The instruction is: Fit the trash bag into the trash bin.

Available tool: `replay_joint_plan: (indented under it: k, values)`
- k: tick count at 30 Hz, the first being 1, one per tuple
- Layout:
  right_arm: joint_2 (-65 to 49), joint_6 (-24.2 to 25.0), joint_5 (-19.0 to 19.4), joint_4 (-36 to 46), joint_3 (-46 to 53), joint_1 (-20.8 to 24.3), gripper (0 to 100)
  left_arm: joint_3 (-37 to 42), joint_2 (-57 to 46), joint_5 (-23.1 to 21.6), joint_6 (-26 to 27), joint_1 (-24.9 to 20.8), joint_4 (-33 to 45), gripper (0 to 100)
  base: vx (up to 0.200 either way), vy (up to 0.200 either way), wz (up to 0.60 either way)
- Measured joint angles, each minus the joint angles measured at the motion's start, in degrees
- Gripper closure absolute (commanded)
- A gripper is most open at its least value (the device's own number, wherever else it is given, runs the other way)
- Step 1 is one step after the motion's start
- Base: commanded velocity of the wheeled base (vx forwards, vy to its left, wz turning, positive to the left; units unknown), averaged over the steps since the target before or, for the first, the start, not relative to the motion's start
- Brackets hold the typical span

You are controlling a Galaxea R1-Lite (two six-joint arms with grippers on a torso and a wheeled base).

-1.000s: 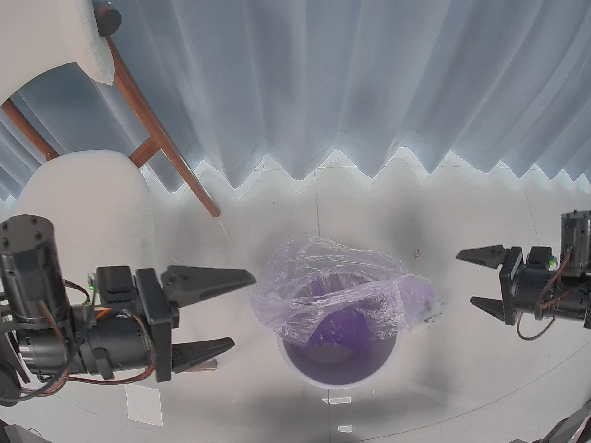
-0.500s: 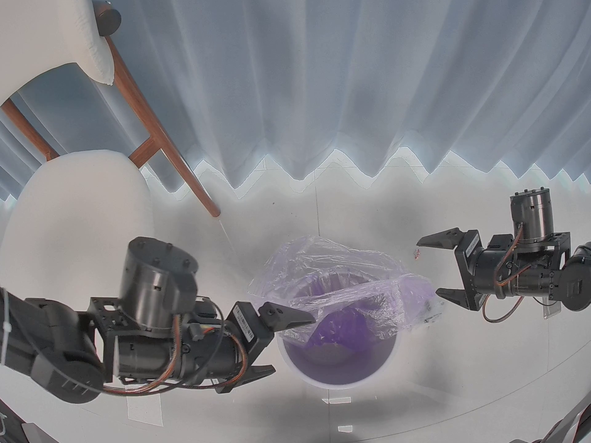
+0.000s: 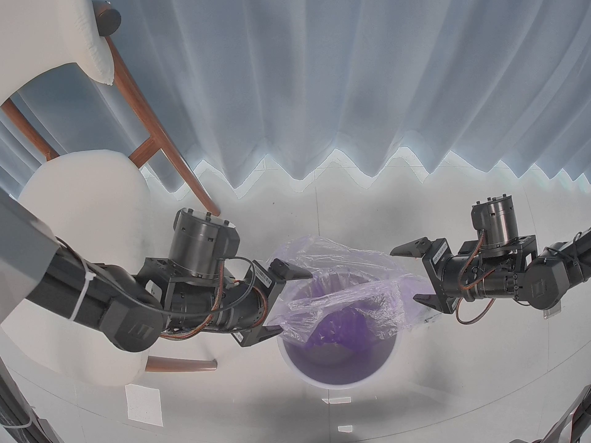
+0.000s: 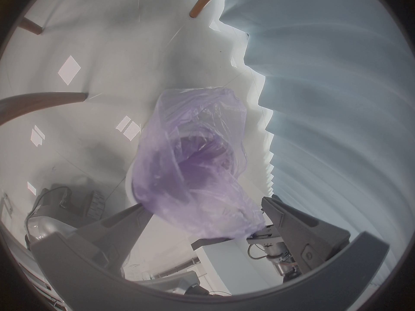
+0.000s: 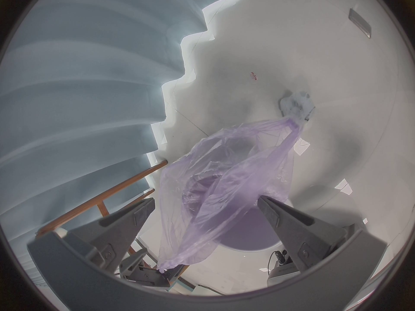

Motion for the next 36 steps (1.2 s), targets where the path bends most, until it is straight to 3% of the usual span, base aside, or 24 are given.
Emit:
replay_joint_plan:
  k: [1,6,7,16,22,27,36]
  values:
    - [0.4,0.0,-0.1,0.0,-0.1,0.1,100,-0.7,0.8,0.0,0.0,0.2,0.0,0,0.0,0.0,0.0]
    - [2.0,0.0,-2.1,-0.3,-0.7,0.9,100,-4.0,4.1,0.0,0.0,0.8,0.2,0,0.0,0.0,0.0]
    - [2.3,0.0,-2.3,-0.3,-0.6,1.0,100,-4.4,4.7,0.0,0.0,0.9,0.2,100,0.0,0.0,0.0]
    - [2.0,-2.2,-4.4,-0.3,1.7,1.5,100,-5.2,6.4,0.2,0.1,1.0,2.0,100,0.0,0.0,0.0]
    - [-0.5,-8.2,-5.0,-0.3,7.0,1.8,100,-4.8,3.3,0.2,0.6,0.7,9.7,100,0.0,0.0,0.0]
    - [-3.7,-9.5,-5.0,-0.6,12.2,3.8,100,-4.0,0.7,0.3,1.7,0.5,12.9,100,0.0,0.0,0.0]
    - [-7.5,-9.4,-5.1,-7.2,19.7,8.8,100,2.0,-2.8,0.7,11.1,-0.6,13.3,100,0.0,0.0,0.0]
